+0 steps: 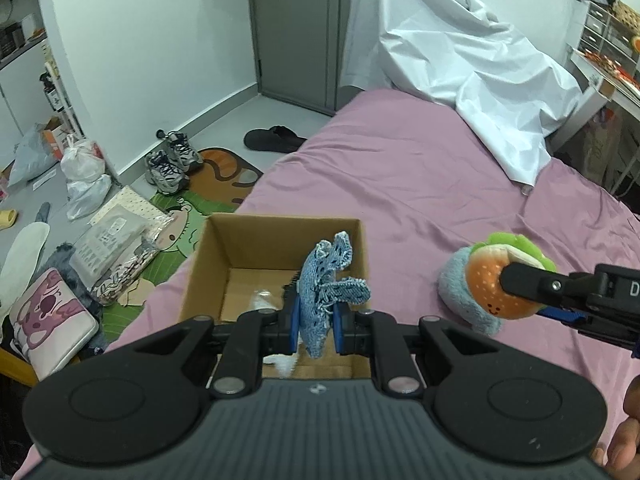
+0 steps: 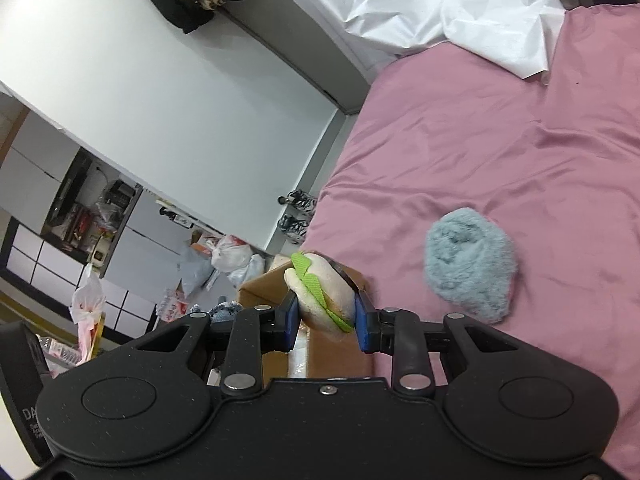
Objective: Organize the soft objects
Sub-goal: 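Carry the blue-grey plush and plush hamburger over the box with both grippers, then open the left gripper into the box while the right releases the hamburger inside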
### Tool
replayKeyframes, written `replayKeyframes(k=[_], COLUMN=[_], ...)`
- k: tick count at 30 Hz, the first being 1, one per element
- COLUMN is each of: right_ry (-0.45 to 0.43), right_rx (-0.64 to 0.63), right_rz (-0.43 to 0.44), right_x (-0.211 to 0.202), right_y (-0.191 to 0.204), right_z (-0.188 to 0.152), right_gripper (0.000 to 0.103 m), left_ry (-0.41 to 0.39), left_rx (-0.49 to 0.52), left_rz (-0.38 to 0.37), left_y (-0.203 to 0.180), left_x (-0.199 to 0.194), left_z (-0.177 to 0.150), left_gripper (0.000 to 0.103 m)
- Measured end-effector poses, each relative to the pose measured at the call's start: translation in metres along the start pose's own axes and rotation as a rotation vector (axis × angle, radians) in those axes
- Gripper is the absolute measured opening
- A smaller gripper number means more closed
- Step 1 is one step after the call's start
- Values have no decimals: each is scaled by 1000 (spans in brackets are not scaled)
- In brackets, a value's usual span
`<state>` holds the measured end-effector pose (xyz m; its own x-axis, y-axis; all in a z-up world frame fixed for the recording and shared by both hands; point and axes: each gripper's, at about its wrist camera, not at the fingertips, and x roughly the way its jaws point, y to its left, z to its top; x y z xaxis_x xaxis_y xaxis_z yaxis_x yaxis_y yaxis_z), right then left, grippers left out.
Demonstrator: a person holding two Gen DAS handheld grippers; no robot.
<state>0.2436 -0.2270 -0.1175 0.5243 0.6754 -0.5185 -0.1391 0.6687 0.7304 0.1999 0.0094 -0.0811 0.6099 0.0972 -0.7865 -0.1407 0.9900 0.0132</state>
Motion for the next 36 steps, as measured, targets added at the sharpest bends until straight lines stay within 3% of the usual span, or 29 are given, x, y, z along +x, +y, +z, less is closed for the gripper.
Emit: replayKeyframes(k=[8, 22, 27, 32, 36], right_ry=[16, 90, 117, 153, 185], right_rx=[-51, -116, -132, -144, -152], right_rz=[40, 12, 2, -14, -35], right_x=[11, 40, 49, 61, 68], right_y=[21, 46, 51, 56, 59], right_z=[-9, -27, -29, -34, -37], right_gripper=[28, 28, 28, 28, 32], left_ry=[7, 83, 96, 87, 91], left_rx=[-48, -121, -132, -139, -140], left_rz=[15, -12, 8, 3, 6], left_y=[34, 73, 81, 89, 93], left_x=[4, 37, 45, 47, 48], left_z=[-2, -12, -11, -9, -8], left_gripper=[15, 16, 24, 43, 46])
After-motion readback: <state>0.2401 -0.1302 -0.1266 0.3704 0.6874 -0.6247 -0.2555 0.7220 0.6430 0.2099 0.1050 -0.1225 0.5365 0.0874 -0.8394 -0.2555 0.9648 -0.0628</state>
